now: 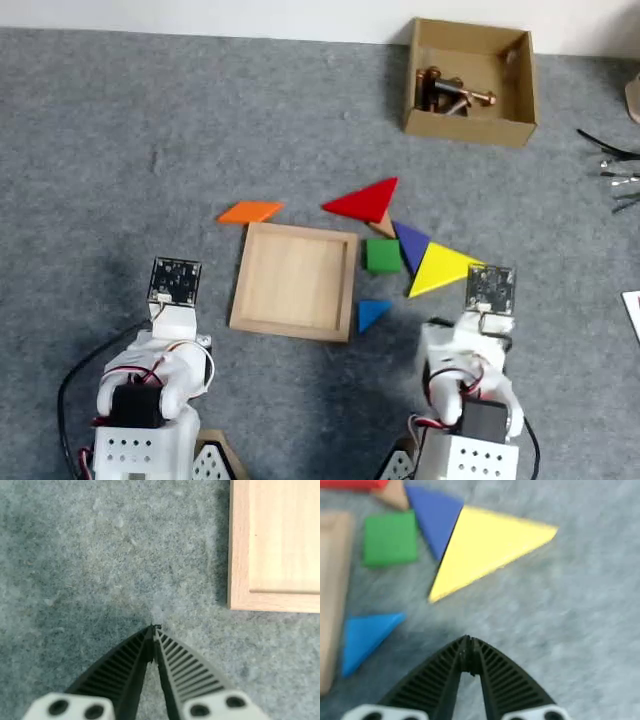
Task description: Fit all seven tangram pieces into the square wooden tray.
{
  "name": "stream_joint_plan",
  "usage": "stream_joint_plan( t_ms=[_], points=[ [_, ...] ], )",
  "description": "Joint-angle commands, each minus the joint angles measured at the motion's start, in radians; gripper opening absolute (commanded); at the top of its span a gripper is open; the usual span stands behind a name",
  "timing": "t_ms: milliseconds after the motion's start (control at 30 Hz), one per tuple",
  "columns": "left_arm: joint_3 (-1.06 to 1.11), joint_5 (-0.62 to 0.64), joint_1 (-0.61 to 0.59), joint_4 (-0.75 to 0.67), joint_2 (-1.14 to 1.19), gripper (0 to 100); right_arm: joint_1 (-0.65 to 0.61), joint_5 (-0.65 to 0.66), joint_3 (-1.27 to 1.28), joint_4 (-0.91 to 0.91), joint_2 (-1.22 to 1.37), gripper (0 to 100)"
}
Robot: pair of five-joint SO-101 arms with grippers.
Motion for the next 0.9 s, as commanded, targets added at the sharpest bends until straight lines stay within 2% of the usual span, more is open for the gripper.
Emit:
stream_joint_plan(
  t_ms=[0,100,267,400,700,867],
  points=[
    [0.019,0.006,-0.013,0.005,-0.016,1,0.11,0.175,-0.004,-0.102,-0.012,1.4],
    [0.019,0.006,-0.013,0.005,-0.016,1,0.17,0.175,-0.025,-0.108,-0.004,1.7],
    [0.019,0.006,-0.013,0.005,-0.016,1,0.163,0.181,-0.211,-0.036,-0.001,13.3],
    [0.019,0.006,-0.013,0.005,-0.016,1,0.162,0.18,-0.337,0.007,0.058,15.2],
    [0.019,0.006,-0.013,0.005,-0.016,1,0.159,0.175,-0.716,0.025,0.723,15.2],
    [0.019,0.006,-0.013,0.005,-0.016,1,0.077,0.178,-0.848,0.027,0.975,15.3]
  ],
)
